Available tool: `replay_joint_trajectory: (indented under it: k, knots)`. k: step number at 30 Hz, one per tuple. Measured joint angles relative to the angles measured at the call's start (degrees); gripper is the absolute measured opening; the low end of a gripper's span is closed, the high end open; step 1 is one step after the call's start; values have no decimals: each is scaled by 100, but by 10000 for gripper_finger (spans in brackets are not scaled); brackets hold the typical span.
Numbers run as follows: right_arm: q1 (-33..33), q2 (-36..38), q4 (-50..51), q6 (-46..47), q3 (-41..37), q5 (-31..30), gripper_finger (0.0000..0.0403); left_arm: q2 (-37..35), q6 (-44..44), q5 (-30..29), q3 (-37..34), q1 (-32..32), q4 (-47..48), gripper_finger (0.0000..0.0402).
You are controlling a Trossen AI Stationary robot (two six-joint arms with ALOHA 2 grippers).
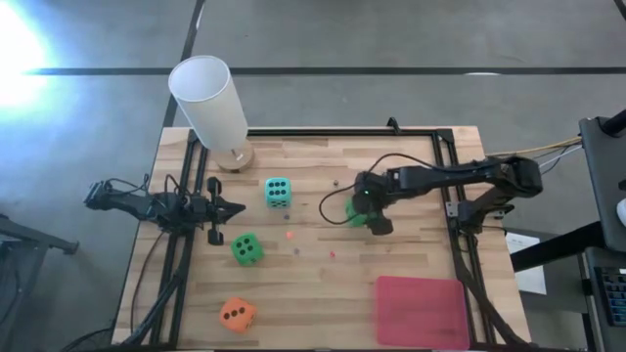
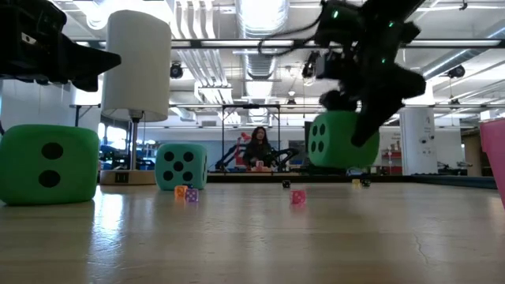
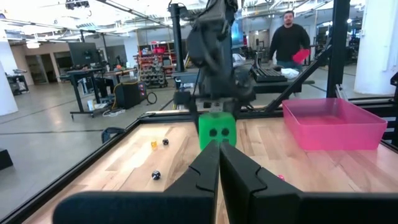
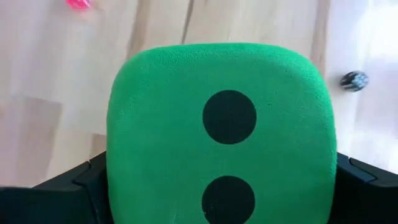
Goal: Pick & Place Dice
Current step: Put the right large green die into the bin
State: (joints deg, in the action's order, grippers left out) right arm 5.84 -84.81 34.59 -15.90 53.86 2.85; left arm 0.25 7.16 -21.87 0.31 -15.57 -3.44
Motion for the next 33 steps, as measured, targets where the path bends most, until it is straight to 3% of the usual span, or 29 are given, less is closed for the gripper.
replay_joint_trajectory:
  k: [8,15,23,33]
  knots:
    - [-903,988,792,1150,105,-788,349,0,0,0,0,-2,0,19]
    - [-2124,1428,1770,2551,457,-1555,349,-2,0,1,0,0,0,19]
    - [-3661,1345,2475,4406,966,-1806,349,0,0,0,-1,0,0,19]
    - [-5236,668,2900,6141,1362,-1804,350,0,0,2,-1,-2,0,19]
